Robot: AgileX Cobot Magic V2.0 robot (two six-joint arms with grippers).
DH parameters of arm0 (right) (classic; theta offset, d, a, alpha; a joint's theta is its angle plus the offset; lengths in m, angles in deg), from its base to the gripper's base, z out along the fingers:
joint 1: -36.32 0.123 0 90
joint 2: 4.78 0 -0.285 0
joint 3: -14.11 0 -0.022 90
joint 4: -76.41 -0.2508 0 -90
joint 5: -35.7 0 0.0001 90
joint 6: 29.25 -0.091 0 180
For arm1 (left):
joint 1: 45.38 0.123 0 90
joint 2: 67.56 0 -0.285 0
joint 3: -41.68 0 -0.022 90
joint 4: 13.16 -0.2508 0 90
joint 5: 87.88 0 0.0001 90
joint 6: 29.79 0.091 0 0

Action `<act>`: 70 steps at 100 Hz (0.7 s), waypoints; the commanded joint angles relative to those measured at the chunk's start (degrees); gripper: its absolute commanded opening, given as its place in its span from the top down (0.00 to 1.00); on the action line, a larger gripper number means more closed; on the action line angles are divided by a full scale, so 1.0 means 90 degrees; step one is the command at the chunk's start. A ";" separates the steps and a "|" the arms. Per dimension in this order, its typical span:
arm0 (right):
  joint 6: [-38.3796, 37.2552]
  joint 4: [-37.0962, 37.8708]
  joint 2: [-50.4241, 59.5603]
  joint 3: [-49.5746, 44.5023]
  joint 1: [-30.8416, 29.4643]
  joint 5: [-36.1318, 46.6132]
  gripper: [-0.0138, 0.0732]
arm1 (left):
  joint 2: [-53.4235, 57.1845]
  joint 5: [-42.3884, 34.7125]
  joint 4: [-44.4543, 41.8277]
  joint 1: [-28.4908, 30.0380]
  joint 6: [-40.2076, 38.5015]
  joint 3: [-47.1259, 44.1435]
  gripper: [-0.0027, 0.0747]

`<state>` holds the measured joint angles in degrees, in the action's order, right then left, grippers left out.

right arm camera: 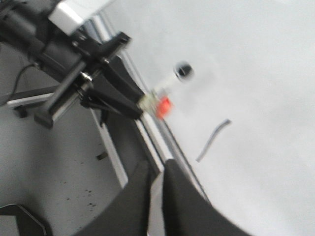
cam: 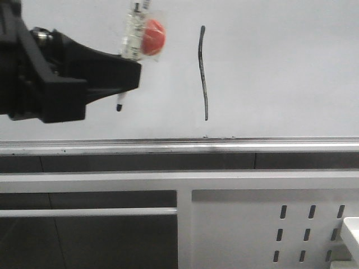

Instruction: Write number 1 on whiteboard

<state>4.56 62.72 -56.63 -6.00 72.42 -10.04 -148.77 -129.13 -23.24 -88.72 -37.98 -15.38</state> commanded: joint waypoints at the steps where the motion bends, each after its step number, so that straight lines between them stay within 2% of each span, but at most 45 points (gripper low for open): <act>1: -0.0077 0.0098 0.0434 0.0184 -0.0230 0.0158 0.92 | 0.0142 -0.1166 0.1057 -0.0018 0.0337 -0.0190 0.99; 19: -0.0077 0.0167 0.1045 0.0184 -0.0435 0.0299 0.92 | 0.0116 -0.1863 0.1890 -0.0108 0.0366 -0.0705 0.99; 38: -0.0077 0.0177 0.1100 0.0184 -0.0462 0.0204 0.92 | -0.0101 -0.2270 0.3203 -0.0764 0.0911 -0.0780 0.99; 51: -0.0077 0.0177 0.1099 0.0184 -0.0462 0.0231 0.92 | -0.0564 -0.2974 0.4308 -0.1174 0.0999 -0.0780 0.99; 63: -0.0077 0.0177 0.1099 0.0184 -0.0462 0.0231 0.92 | -0.0970 -0.3794 0.4390 -0.1333 0.0999 -0.0780 0.99; 70: -0.0077 0.0177 0.1099 0.0184 -0.0462 0.0231 0.92 | -0.1160 -0.3988 0.4406 -0.1345 0.0982 -0.0780 0.99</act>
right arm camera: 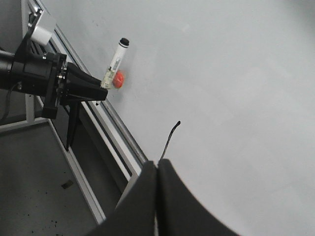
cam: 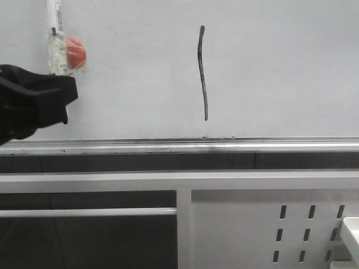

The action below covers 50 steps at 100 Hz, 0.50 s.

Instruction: Write number 1 on whiteboard

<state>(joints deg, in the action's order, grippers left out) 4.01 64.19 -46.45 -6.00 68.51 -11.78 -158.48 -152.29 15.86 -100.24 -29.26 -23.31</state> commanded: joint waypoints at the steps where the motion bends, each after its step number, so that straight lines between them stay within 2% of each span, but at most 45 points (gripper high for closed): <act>1: -0.0015 0.0014 -0.0031 0.0184 -0.0028 0.0424 0.92 | -0.0093 -0.1415 0.0062 -0.0064 0.0013 0.0102 0.99; 50: -0.0015 0.0088 -0.0031 0.0184 -0.0028 0.0475 0.92 | -0.0291 -0.1462 0.0747 -0.0064 -0.0092 0.0102 0.99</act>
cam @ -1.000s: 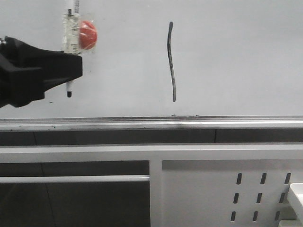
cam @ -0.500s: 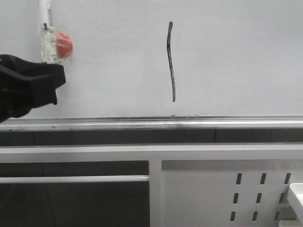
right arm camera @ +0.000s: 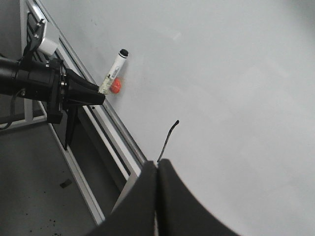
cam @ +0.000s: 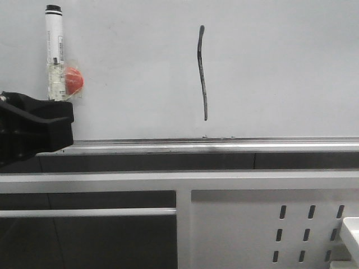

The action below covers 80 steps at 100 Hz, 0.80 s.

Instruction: Write number 1 on whiteboard

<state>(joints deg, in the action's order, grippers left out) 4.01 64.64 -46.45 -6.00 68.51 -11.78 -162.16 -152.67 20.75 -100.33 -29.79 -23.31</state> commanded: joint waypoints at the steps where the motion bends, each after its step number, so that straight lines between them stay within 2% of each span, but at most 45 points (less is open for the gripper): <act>1: -0.0015 0.0038 -0.0031 0.0184 -0.0028 0.0475 0.92 | 0.0118 -0.1419 0.0258 -0.0055 -0.0034 0.0102 0.99; 24: -0.0015 0.0054 -0.0031 0.0184 -0.0028 0.0594 0.92 | 0.0113 -0.1445 0.0506 0.0011 -0.0034 0.0116 0.99; 46: -0.0015 0.0086 -0.0031 0.0184 -0.0028 0.0607 0.92 | 0.0113 -0.1450 0.0294 0.0288 -0.0034 0.0225 0.99; 80: -0.0015 0.0086 -0.0031 0.0184 -0.0028 0.0607 0.92 | -0.0179 -0.1450 0.0188 0.0287 -0.0034 0.0225 0.99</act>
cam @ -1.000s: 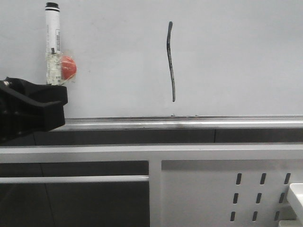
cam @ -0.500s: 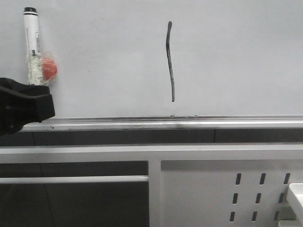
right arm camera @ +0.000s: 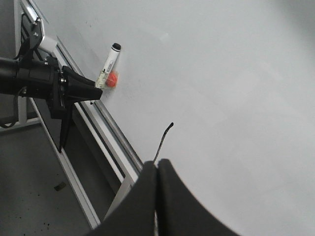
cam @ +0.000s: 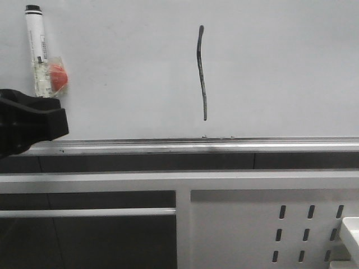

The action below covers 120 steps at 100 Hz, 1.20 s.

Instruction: Write number 1 on whiteboard

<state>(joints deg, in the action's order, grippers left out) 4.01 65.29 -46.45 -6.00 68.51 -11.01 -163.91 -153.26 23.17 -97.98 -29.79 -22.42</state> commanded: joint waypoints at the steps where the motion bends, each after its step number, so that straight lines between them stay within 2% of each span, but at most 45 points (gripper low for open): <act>1: -0.0015 0.0013 -0.0031 0.0184 -0.0028 0.0522 0.92 | 0.0000 -0.1385 -0.0099 0.0025 -0.0034 0.0126 0.99; 85: -0.0015 0.0013 -0.0031 0.0184 -0.0028 0.0487 0.92 | -0.0045 -0.1395 0.0144 0.0051 0.0000 0.0344 0.98; 92: -0.0015 0.0013 -0.0031 0.0184 -0.0028 0.0476 0.92 | -0.0045 -0.1395 0.0075 0.0051 0.0000 0.0344 0.91; 103: -0.0015 0.0013 -0.0031 0.0184 -0.0028 0.0476 0.92 | -0.0045 -0.1395 0.0035 0.0051 0.0000 0.0344 0.66; 109: -0.0015 0.0013 -0.0031 0.0184 -0.0028 0.0474 0.92 | -0.0045 -0.1395 0.0035 0.0051 0.0000 0.0344 0.57; 114: -0.0015 0.0013 -0.0031 0.0184 -0.0028 0.0463 0.92 | -0.0045 -0.1395 0.0035 0.0051 0.0000 0.0344 0.53; 120: -0.0015 0.0013 -0.0031 0.0184 -0.0028 0.0463 0.92 | -0.0045 -0.1395 0.0035 0.0051 0.0000 0.0344 0.53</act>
<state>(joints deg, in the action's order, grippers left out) 4.01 65.29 -46.45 -6.00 68.51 -11.01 -165.62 -152.94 23.53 -97.58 -29.79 -20.40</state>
